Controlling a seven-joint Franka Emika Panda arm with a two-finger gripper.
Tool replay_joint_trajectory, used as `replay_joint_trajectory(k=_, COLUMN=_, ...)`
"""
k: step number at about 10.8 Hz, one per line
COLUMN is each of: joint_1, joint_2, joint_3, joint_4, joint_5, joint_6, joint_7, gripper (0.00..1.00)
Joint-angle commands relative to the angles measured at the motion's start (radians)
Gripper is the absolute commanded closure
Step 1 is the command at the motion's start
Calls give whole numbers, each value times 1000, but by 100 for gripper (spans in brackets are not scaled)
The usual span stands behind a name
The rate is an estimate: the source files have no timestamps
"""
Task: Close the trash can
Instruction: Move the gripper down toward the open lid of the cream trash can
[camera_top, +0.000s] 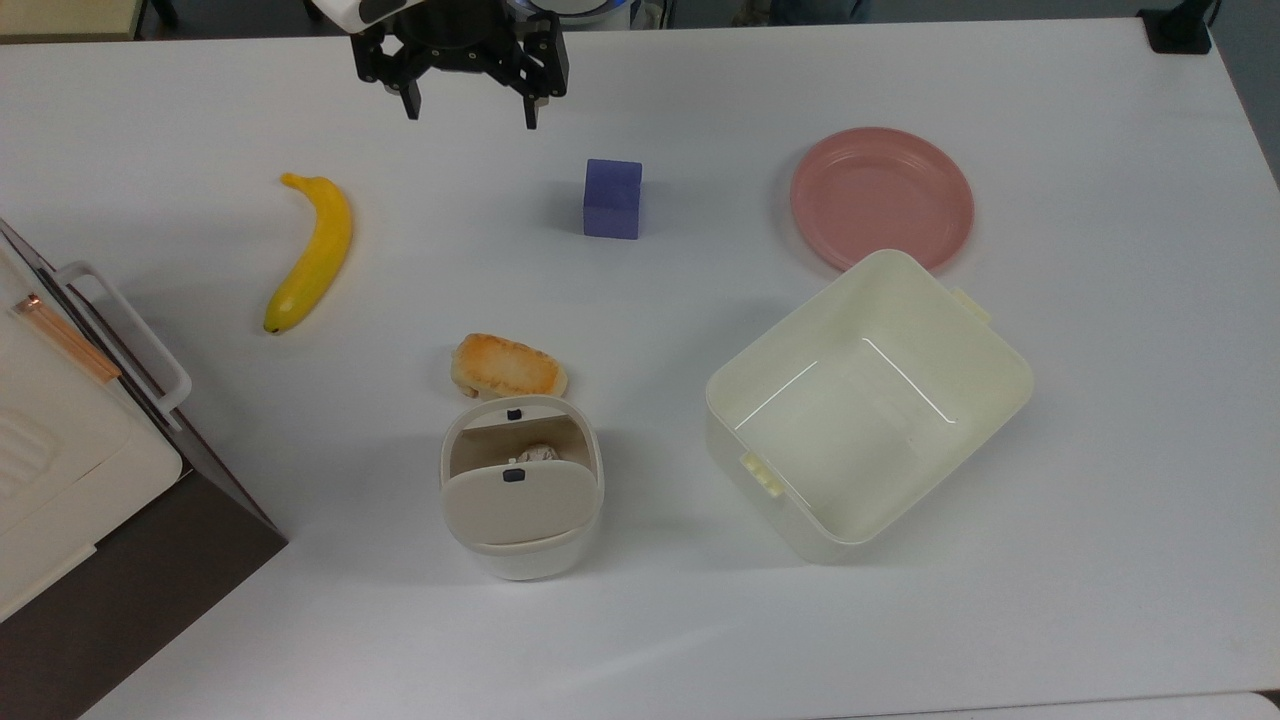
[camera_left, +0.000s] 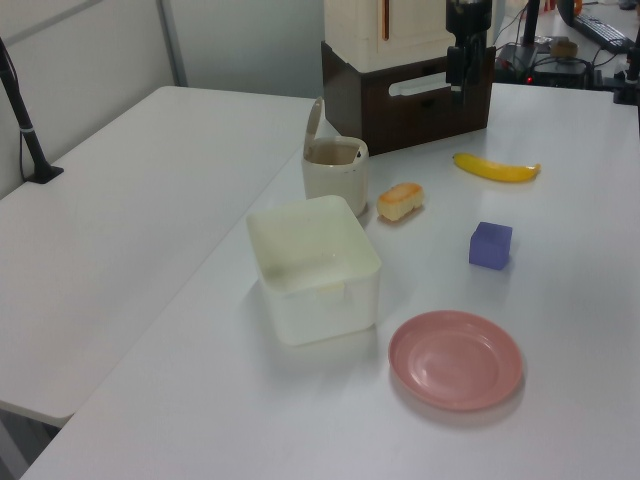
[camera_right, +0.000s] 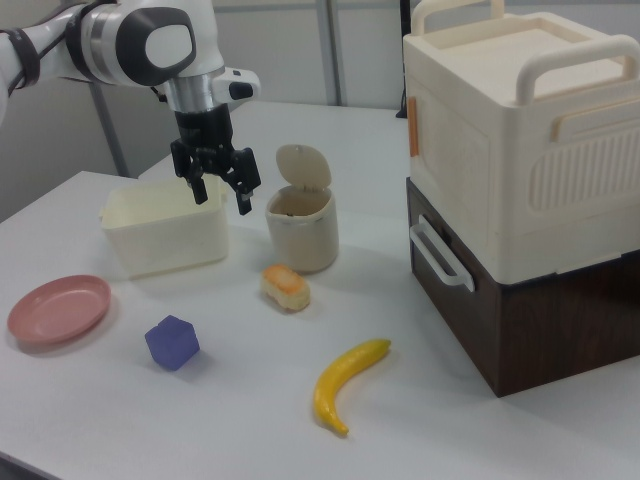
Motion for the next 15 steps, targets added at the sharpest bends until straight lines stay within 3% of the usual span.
replay_joint_trajectory(k=1, joint_1=3, joint_2=20, joint_3=8, joint_4=-9, joint_5=18, joint_6=78, joint_7=22, gripper=0)
replay_joint_trajectory(k=10, joint_1=7, joint_2=37, joint_3=8, joint_4=-13, joint_5=18, joint_6=89, joint_7=20, gripper=0)
replay_joint_trajectory(k=11, joint_1=7, joint_2=40, joint_3=10, joint_4=-13, joint_5=18, joint_6=106, joint_7=22, gripper=3)
replay_joint_trajectory(k=12, joint_1=5, joint_2=42, joint_3=10, joint_4=-13, joint_5=20, joint_6=124, joint_7=22, gripper=16)
replay_joint_trajectory(k=15, joint_1=2, joint_2=55, joint_3=10, joint_4=-7, joint_5=35, joint_6=230, joint_7=22, gripper=80)
